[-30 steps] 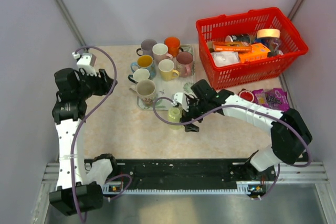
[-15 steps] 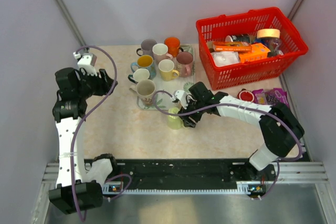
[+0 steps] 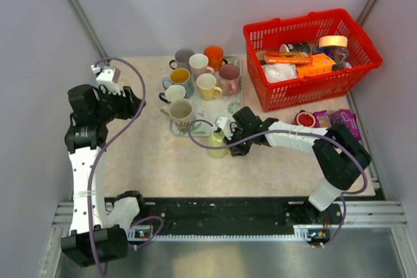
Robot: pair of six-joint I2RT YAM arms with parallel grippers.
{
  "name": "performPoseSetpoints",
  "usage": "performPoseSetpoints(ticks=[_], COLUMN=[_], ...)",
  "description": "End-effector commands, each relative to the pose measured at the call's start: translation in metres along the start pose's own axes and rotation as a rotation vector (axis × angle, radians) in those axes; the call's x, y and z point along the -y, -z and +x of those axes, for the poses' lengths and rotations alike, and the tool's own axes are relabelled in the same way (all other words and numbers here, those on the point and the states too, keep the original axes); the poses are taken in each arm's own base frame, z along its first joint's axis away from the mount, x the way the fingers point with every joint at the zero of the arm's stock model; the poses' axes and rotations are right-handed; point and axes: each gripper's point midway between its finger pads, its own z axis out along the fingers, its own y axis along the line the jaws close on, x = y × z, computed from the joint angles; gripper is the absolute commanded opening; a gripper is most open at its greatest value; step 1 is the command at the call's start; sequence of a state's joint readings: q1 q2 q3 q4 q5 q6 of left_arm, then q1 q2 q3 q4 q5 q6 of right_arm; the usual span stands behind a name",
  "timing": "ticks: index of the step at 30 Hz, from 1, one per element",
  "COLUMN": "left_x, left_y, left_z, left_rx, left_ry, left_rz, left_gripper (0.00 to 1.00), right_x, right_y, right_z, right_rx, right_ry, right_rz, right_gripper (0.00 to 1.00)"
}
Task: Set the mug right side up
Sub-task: Turn over the cup at the center of the board.
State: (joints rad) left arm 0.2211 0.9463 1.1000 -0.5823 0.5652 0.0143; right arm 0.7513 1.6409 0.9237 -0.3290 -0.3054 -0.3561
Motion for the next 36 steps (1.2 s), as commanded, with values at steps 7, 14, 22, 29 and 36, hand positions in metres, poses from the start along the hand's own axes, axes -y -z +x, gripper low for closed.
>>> performPoseSetpoints(ticks=[7,14,22,29,36], left_x=[0.012,0.058,0.156,0.185,0.193], left_y=[0.002,0.008,0.005,-0.009,-0.038], left_z=[-0.012,-0.024,0.001,-0.013,-0.010], left_rx=[0.044,0.111,0.366,0.663,0.724], left_ry=[-0.176,-0.454,-1.055,-1.385,-1.496], left_rz=[0.096,0.293,0.477,0.363,0.283], left_gripper=[0.61,0.61,0.60,0.59,0.28], right_x=[-0.007,-0.013,-0.017,-0.047,-0.053], right_y=[0.061,0.117,0.154,0.180,0.190], right_z=[-0.070,-0.130,-0.186,-0.191,-0.186], right_rx=[0.179,0.341,0.499,0.487,0.467], right_ry=[0.072,0.016,-0.135,-0.343,-0.305], right_rz=[-0.121,-0.305,-0.652,-1.010,-1.058], right_gripper=[0.00,0.00,0.00,0.00,0.00])
